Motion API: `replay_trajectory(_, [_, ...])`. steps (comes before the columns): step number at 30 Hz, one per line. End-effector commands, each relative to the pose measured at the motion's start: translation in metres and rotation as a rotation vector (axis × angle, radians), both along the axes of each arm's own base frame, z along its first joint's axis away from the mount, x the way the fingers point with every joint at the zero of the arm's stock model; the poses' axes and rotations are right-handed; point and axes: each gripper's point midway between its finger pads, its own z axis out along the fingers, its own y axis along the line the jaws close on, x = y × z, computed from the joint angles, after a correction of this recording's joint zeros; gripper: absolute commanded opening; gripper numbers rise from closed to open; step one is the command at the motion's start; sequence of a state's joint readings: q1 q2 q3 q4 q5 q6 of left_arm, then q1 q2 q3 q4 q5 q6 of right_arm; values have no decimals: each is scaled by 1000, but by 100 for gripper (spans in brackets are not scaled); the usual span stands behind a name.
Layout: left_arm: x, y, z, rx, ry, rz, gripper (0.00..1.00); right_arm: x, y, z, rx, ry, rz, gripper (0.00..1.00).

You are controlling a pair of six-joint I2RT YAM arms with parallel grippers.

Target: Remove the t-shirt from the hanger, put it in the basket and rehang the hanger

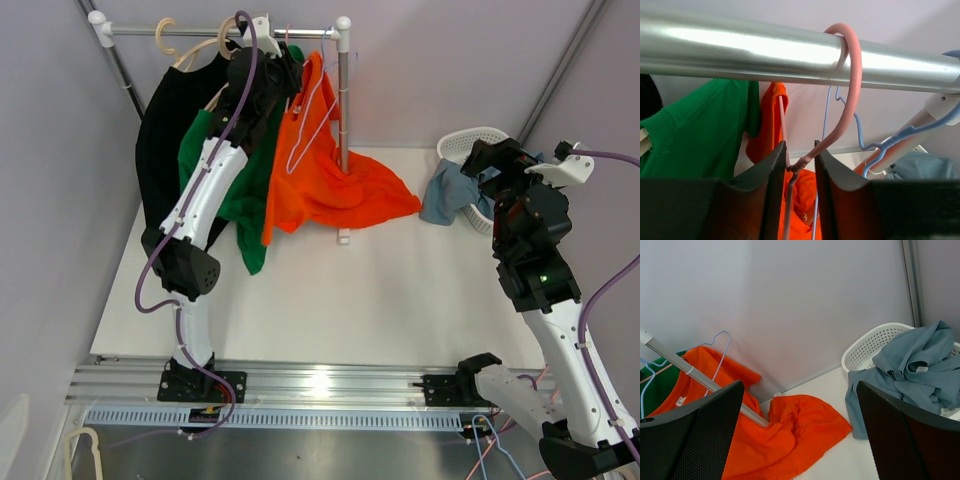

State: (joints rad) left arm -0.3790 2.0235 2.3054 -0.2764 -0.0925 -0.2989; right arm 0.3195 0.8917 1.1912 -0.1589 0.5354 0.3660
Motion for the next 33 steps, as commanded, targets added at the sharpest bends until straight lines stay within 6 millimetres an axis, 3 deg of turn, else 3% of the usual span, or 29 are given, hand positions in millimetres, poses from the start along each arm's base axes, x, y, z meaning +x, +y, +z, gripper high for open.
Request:
replay_trajectory(1, [-7, 5, 20, -36, -33, -4, 31, -3, 1, 12, 16, -35, 8, 100])
replay_trajectory(3, [-5, 6, 19, -32, -31, 1, 7, -3, 1, 12, 18, -37, 8, 99])
replay_trajectory(4, [-5, 6, 18, -29, -27, 1, 1, -3, 2, 11, 15, -34, 9, 100])
replay_trajectory(12, [-8, 5, 13, -37, 7, -2, 1, 2, 10, 8, 2, -11, 49, 99])
replay_trajectory(13, [-10, 6, 18, -40, -1, -1, 1, 2, 13, 7, -4, -9, 62, 99])
replay_trajectory(19, [-40, 33, 94, -42, -163, 85, 0, -1, 19, 7, -22, -7, 83, 99])
replay_trajectory(21, [-54, 40, 111, -46, -194, 100, 1, -2, 23, 7, -41, -4, 106, 100])
replay_trajectory(23, [-60, 39, 109, -41, -192, 99, 1, -1, 32, 6, -68, 4, 145, 99])
replay_trajectory(24, [-62, 36, 108, -43, -204, 91, 1, -1, 43, 4, -89, 8, 185, 99])
replay_trajectory(25, [-78, 42, 127, -62, -248, 92, 1, 1, 53, 1, -140, 22, 222, 100])
replay_trajectory(26, [-74, 40, 110, -45, -223, 95, 1, 1, 62, -1, -169, 29, 250, 99])
replay_trajectory(28, [-89, 47, 137, -73, -299, 100, 1, -3, 95, -9, -262, 38, 354, 99])
replay_trajectory(29, [-91, 48, 139, -72, -301, 105, 1, -5, 108, -11, -290, 26, 402, 99])
replay_trajectory(33, [-106, 57, 161, -73, -333, 119, 1, -28, 186, -23, -371, 10, 702, 100])
